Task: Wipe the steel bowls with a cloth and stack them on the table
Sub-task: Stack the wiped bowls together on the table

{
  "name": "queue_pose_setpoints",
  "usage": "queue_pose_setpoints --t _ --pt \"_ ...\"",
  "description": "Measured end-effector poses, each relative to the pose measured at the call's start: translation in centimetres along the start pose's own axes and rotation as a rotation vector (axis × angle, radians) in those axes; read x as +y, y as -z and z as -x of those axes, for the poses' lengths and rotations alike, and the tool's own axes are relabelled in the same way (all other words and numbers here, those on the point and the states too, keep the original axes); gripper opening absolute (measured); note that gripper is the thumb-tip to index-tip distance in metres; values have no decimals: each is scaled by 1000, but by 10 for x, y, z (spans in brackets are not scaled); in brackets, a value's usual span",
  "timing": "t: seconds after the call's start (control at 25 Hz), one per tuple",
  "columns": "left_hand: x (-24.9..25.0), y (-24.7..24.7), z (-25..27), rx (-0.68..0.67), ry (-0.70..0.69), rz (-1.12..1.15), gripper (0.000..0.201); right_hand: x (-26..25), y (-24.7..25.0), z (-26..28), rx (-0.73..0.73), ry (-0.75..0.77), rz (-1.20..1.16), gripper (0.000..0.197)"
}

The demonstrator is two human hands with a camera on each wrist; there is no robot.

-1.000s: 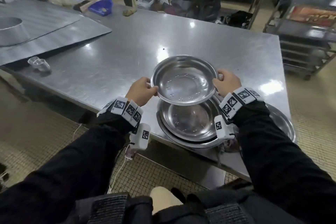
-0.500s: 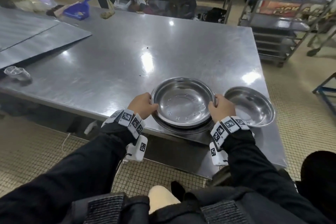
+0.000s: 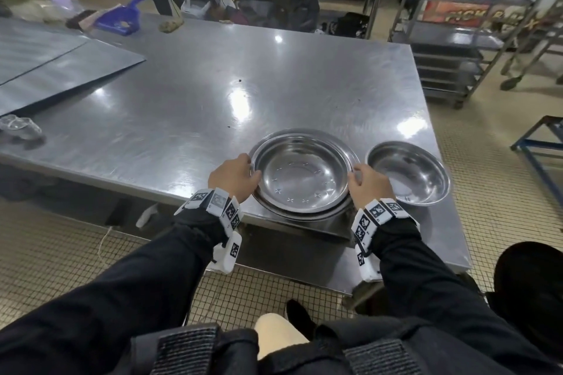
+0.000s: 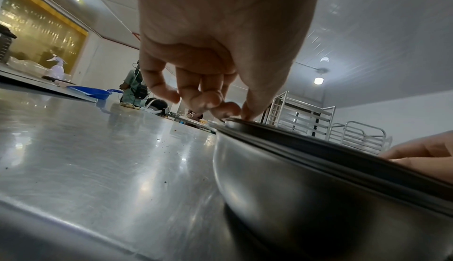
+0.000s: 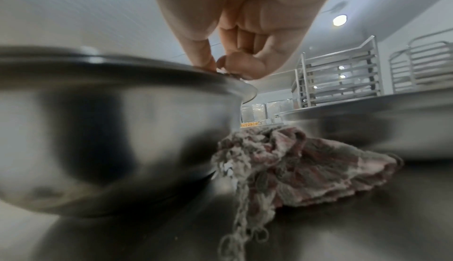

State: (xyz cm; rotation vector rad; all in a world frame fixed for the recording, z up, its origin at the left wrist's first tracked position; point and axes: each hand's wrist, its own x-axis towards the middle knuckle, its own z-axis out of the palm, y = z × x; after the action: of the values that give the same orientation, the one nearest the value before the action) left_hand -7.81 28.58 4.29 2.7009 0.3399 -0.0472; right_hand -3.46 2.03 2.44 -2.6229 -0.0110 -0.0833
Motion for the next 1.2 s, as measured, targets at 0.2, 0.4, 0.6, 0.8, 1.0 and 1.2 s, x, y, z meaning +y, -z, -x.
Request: queue_pose_setpoints --t 0.2,0.4,0.6,0.8,1.0,1.2 --pt "41 0 13 25 -113 186 31 32 26 1 202 -71 -226 26" --pt "128 -31 21 -122 -246 315 26 92 61 -9 225 -81 -94 27" --pt "195 -92 24 -248 -128 471 18 158 80 -36 131 -80 5 23" --pt "228 -148 12 -295 169 606 21 199 83 -66 -46 -67 73 28" --pt "237 -162 2 -235 315 771 34 214 75 -85 -153 -80 63 32" --pt "250 -159 1 -324 278 813 22 214 73 -85 -163 -149 -95 26"
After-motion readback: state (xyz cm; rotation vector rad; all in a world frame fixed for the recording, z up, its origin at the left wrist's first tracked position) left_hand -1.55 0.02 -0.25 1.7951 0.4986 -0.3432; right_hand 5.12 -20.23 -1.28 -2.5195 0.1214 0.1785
